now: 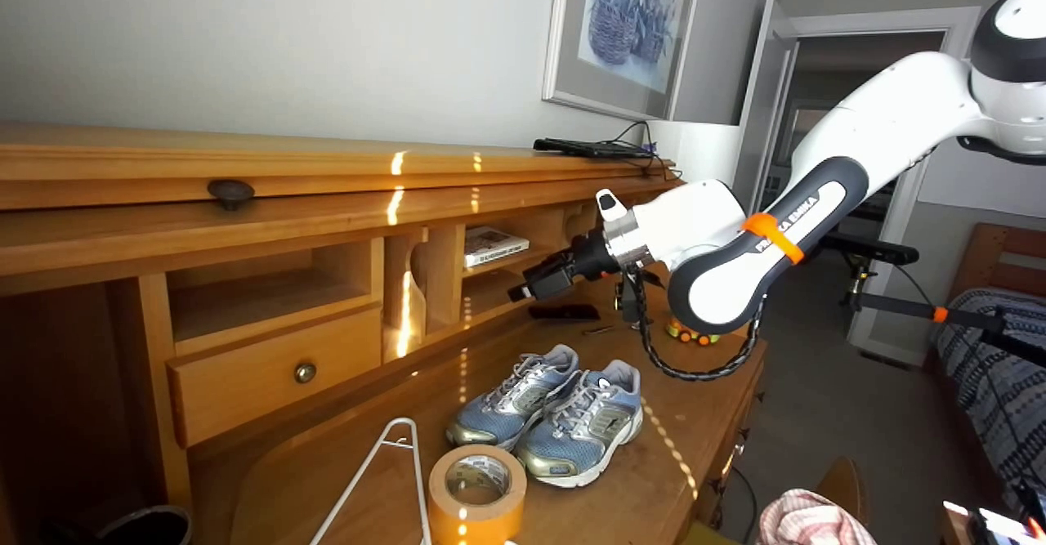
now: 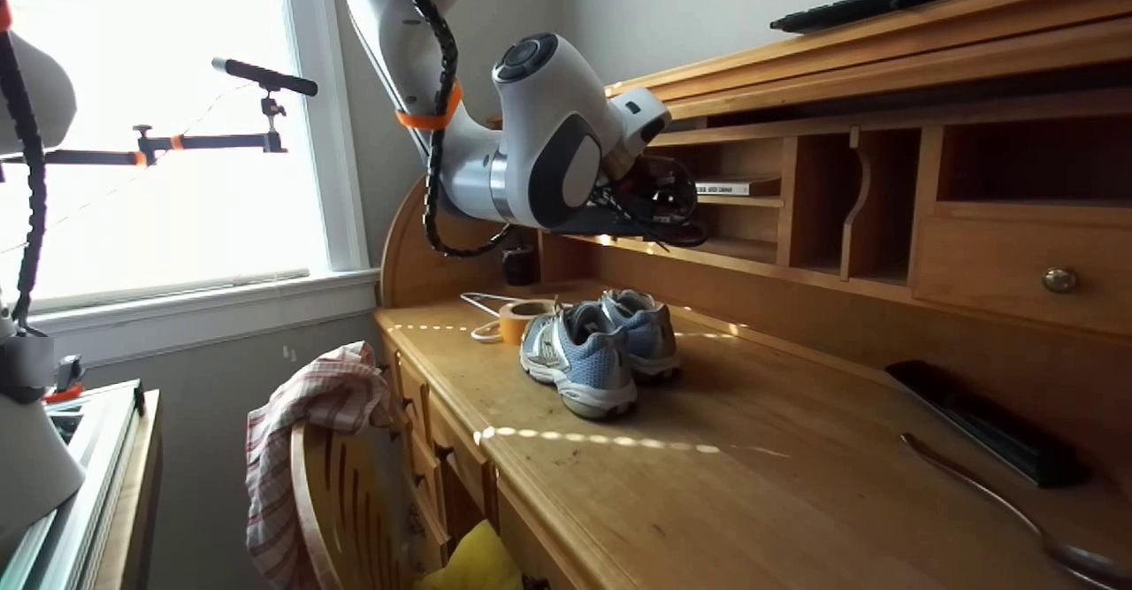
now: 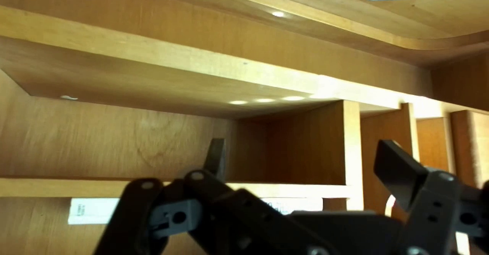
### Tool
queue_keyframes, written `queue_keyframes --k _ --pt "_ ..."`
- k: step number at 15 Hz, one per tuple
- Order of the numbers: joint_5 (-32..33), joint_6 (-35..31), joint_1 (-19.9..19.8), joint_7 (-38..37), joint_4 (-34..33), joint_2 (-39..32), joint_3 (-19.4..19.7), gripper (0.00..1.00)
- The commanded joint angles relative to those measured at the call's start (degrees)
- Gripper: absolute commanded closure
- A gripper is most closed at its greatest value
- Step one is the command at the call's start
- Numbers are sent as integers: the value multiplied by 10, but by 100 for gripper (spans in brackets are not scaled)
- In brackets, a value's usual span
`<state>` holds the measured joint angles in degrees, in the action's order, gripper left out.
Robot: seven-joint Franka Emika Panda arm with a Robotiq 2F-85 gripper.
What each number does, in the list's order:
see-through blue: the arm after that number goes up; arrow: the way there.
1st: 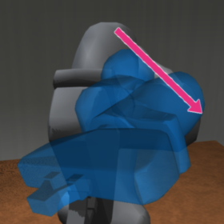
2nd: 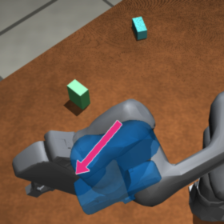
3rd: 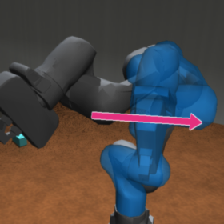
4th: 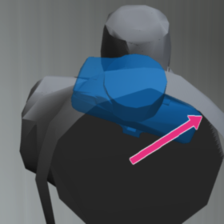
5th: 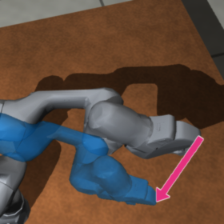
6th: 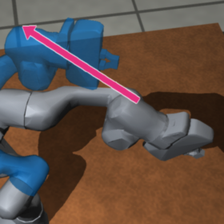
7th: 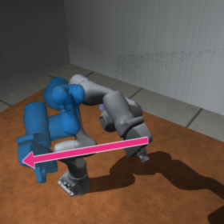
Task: Remove the book from the shelf
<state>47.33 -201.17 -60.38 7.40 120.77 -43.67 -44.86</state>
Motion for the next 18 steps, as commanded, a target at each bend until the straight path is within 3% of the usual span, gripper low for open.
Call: queue_keyframes --k 1,2,4,13,18 --pt "15 -9 -11 3 12 8 -11 0" --pt "12 -12 -9 6 11 11 -11 0" --pt "3 -21 -4 11 8 16 -8 25" --pt "-5 -76 7 39 -9 21 4 95" --pt "-18 -109 10 48 -14 8 14 100"
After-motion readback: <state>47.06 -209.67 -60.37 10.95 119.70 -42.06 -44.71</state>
